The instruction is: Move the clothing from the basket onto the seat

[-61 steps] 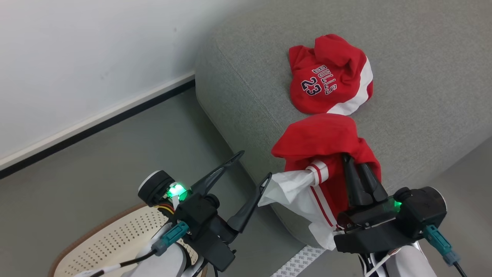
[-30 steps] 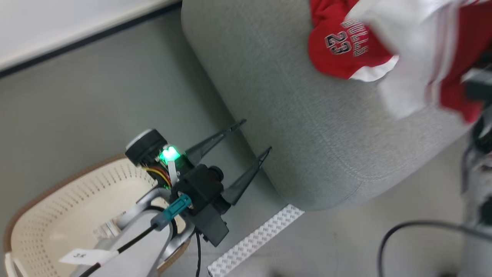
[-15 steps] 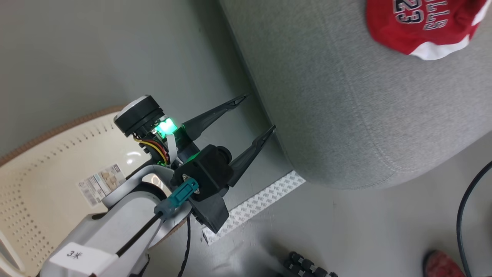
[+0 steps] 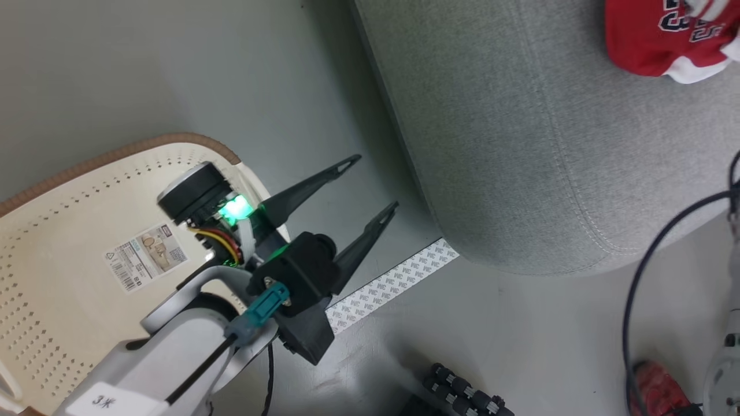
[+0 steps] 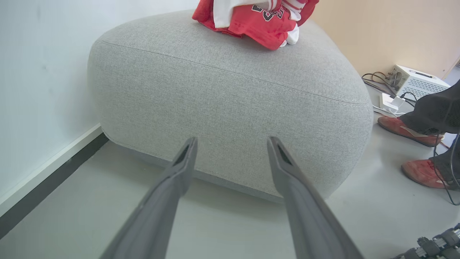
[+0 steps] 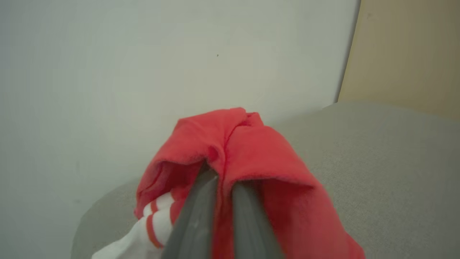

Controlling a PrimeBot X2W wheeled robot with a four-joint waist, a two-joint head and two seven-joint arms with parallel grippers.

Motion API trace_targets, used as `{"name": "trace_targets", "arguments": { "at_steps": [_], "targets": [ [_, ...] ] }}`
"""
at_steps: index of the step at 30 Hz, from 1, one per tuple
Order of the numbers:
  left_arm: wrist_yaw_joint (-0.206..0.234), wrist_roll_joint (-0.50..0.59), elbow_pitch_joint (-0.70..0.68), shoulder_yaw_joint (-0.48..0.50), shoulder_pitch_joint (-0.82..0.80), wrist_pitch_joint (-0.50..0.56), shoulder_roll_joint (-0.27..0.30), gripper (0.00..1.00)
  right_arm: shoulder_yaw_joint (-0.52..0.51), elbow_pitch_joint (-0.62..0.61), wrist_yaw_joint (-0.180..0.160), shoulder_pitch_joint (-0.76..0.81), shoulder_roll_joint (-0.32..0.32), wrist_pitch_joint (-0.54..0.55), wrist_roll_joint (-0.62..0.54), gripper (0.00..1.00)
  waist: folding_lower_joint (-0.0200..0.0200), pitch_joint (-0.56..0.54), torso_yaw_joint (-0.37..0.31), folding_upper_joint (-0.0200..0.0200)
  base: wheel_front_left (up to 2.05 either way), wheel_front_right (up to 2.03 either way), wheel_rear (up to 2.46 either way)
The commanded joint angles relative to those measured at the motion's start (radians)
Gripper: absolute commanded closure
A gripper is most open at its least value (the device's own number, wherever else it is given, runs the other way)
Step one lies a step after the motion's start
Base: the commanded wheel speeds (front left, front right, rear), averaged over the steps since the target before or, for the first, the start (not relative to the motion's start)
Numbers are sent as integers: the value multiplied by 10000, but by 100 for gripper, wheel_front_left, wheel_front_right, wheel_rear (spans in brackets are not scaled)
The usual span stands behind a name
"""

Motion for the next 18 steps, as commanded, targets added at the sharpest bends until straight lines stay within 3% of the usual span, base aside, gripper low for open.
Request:
{"name": "trace_targets", "arguments": {
  "at_steps": [1, 4, 8, 10, 12, 13, 18],
  "targets": [
    [87, -27, -105, 62, 241, 35, 141, 0, 191, 253, -3, 245, 91, -7, -190, 100, 0, -80, -70, -1, 0, 0, 0],
    [260, -92, -225, 148, 416, 64, 199, 0, 534, 363, -3, 542, 192, -7, -565, 87, 0, -192, -152, -1, 0, 0, 0],
    [460, -154, -320, 244, 645, -27, 237, 0, 818, 277, -3, 1084, 265, -7, -1153, 81, 0, -350, -216, -1, 0, 0, 0],
    [508, -198, -295, 243, 685, -107, 224, 0, 860, 185, -3, 1351, 304, -7, -1456, 72, 0, -467, -198, -1, 0, 0, 0],
    [589, -240, -262, 250, 757, -192, 199, 0, 839, 37, -3, 1635, 380, -7, -1739, 50, 0, -590, -160, -1, 0, 0, 0],
    [598, -262, -239, 252, 808, -227, 186, 0, 817, -29, -3, 1787, 406, -6, -1888, 0, 0, -652, -138, -1, 0, 0, 0],
    [795, -404, -66, 331, 963, -554, 103, 0, 550, -798, -3, 2862, 841, -6, -2867, 0, 0, -1052, 21, -1, 0, 0, 0]
  ]
}}
